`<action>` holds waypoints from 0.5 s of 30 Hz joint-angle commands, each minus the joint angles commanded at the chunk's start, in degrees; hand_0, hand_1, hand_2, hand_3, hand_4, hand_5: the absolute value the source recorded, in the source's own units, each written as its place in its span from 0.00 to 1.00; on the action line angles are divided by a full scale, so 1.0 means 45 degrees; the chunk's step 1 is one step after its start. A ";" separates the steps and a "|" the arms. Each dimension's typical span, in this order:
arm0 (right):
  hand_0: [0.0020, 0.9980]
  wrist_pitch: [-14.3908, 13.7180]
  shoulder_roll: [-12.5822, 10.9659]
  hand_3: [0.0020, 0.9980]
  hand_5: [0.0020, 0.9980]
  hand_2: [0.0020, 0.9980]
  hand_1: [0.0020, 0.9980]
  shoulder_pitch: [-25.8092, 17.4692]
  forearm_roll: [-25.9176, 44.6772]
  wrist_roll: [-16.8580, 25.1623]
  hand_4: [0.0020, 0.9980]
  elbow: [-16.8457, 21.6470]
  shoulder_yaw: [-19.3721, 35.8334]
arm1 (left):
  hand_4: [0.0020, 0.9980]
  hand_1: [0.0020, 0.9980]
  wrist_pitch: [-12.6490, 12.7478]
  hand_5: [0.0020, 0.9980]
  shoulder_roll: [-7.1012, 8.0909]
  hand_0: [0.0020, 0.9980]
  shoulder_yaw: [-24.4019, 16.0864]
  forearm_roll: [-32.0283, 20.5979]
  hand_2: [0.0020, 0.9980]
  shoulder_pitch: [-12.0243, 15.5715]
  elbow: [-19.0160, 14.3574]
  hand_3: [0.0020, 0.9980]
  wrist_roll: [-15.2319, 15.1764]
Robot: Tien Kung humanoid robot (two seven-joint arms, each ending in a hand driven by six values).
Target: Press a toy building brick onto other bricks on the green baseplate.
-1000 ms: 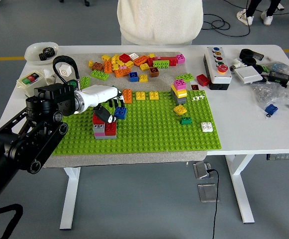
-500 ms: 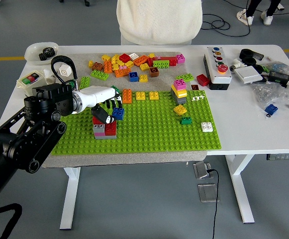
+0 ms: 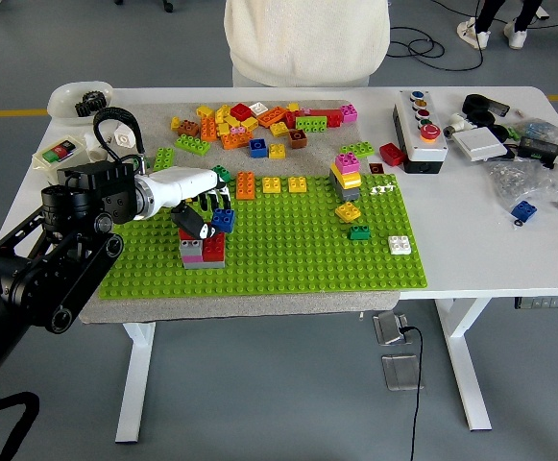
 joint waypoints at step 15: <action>0.75 0.0000 -0.0009 0.61 0.52 0.68 0.64 -0.0014 -0.0013 -0.0002 0.87 0.0000 0.0011 | 0.43 0.60 0.0010 0.07 0.0063 0.63 -0.0089 0.0000 0.56 0.0027 0.0231 0.54 0.0014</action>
